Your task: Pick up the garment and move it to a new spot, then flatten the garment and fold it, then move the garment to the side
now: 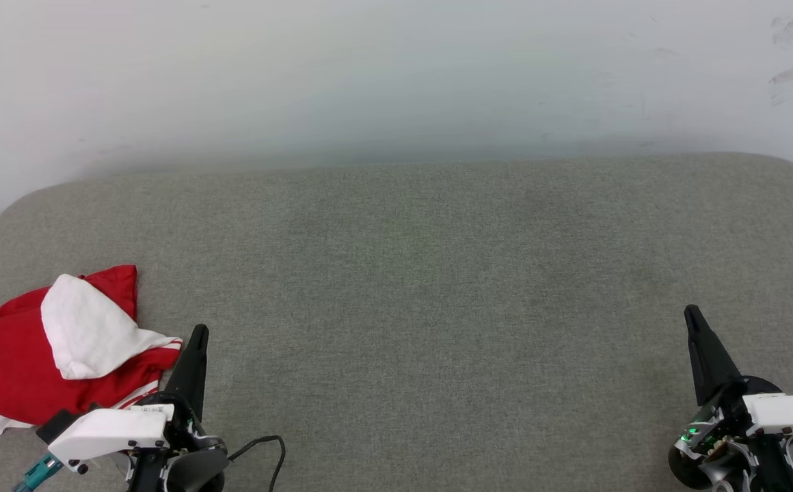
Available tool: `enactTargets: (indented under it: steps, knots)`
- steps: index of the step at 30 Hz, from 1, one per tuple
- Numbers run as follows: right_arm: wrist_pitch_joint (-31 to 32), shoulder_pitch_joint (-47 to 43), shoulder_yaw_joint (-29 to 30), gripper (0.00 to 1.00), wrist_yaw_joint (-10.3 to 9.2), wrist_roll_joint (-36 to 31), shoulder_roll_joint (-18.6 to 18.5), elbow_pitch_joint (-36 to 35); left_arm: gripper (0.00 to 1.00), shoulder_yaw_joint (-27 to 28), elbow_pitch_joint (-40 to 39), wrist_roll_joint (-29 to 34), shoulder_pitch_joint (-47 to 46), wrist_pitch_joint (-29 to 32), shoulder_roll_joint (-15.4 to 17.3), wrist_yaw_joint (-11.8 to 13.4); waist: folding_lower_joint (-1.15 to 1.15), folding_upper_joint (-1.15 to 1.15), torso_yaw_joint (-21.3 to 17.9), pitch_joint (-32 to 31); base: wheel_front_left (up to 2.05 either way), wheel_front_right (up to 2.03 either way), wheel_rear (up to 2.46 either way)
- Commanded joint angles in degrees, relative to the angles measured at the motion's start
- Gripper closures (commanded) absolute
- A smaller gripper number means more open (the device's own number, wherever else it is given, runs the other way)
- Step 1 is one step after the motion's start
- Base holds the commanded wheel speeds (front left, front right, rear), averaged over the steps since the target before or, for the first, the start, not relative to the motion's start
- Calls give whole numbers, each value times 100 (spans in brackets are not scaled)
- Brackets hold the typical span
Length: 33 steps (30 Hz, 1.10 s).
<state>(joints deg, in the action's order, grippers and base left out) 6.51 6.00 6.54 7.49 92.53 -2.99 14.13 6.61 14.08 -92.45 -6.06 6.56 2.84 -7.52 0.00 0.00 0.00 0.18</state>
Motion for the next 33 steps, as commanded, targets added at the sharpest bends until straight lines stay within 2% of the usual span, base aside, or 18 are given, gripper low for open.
enactTargets:
  steps: [1,29,30,33]
  knots:
    - [3,52,5,100,0,-33,16,6,100,10,3,11,-40,15,-6,-11,0,0,0,0,0,0,0]
    - [3,53,5,100,0,-34,17,6,100,7,3,9,-40,13,-6,-10,0,0,0,0,0,0,0]
    - [-1,-1,0,0,0,-1,0,4,0,-3,4,0,1,0,0,1,0,0,0,0,0,0,0]
    - [-13,-100,-11,0,-1,-6,6,111,0,-32,113,3,94,-12,-14,2,0,0,0,1,0,0,0]
